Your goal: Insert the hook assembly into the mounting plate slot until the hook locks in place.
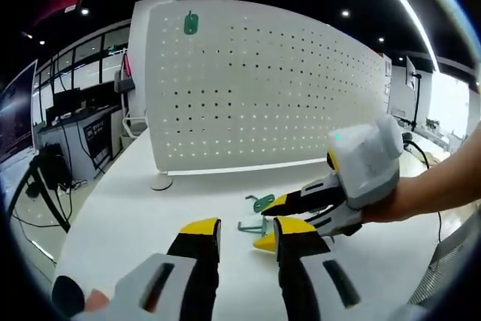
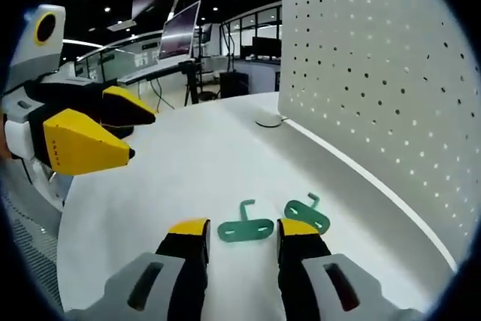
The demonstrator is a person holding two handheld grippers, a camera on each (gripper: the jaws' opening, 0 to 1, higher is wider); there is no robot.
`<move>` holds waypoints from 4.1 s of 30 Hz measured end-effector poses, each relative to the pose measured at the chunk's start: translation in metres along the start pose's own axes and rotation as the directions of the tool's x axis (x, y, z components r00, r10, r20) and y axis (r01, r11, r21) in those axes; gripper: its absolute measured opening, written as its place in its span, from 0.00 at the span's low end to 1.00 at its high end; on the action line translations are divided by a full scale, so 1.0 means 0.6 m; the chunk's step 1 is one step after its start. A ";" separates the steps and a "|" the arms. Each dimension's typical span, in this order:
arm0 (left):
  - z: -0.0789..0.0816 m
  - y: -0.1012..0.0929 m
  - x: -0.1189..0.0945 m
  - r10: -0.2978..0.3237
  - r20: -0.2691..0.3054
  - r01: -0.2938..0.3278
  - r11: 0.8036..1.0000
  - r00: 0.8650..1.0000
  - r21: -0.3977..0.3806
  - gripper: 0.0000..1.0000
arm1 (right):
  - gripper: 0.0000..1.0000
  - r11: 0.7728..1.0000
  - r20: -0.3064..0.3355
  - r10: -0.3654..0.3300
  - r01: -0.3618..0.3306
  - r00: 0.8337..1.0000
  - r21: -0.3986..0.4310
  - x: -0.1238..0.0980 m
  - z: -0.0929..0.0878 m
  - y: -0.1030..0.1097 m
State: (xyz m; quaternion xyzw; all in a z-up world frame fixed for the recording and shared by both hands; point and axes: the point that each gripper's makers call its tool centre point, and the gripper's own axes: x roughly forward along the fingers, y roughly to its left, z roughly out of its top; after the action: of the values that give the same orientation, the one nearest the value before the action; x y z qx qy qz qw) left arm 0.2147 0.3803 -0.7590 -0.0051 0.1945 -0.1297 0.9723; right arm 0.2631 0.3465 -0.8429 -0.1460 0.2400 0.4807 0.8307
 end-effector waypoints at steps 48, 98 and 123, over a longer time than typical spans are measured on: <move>0.013 0.004 -0.018 -0.018 0.017 0.020 0.994 1.000 -0.111 0.27 | 0.29 0.993 0.175 -0.039 0.057 0.984 -0.099 -0.082 0.056 0.023; 0.197 -0.071 -0.137 -0.392 0.374 0.537 0.502 0.840 -0.678 0.19 | 0.29 0.938 0.569 -0.031 0.221 0.822 -0.268 -0.291 0.265 0.137; 0.201 -0.092 -0.152 -0.441 0.352 0.556 0.533 0.826 -0.637 0.04 | 0.29 0.933 0.583 0.005 0.207 0.813 -0.296 -0.306 0.269 0.155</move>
State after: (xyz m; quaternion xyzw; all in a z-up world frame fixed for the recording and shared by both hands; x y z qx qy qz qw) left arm 0.1652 0.3452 -0.6095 -0.4485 0.1467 -0.3149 0.8235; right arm 0.1466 0.3351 -0.6090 -0.1507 -0.1179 0.4910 0.8499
